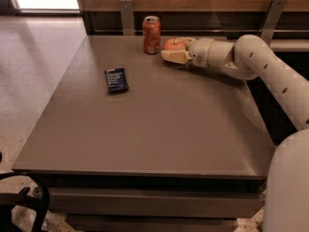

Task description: Move apple near coke can

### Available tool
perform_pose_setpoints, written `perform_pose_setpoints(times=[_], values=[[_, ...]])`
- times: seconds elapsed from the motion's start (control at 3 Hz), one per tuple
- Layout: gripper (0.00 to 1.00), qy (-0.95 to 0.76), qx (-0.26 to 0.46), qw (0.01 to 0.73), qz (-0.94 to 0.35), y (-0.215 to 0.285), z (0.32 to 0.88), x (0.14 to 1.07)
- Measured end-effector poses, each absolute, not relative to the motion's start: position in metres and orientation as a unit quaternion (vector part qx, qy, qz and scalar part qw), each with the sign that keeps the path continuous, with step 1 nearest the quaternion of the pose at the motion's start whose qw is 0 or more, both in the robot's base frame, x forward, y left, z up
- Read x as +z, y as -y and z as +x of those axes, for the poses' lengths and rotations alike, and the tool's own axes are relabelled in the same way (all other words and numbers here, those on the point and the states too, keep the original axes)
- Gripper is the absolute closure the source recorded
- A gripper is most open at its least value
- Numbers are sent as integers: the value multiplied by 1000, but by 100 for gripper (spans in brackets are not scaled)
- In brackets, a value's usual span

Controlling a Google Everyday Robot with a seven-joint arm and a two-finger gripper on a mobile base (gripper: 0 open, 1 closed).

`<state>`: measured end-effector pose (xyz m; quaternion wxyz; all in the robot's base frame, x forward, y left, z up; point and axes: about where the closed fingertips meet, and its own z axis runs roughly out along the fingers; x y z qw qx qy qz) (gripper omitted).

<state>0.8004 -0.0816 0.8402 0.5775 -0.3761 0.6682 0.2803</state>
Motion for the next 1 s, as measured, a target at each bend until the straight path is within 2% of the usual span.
perform_pose_setpoints(times=[0.33,0.67,1.0], values=[[46,-668,280,577,-376,81,800,841],[22,-668,280,577,-376,81,800,842],[1,-668,280,577,-376,81,800,842]])
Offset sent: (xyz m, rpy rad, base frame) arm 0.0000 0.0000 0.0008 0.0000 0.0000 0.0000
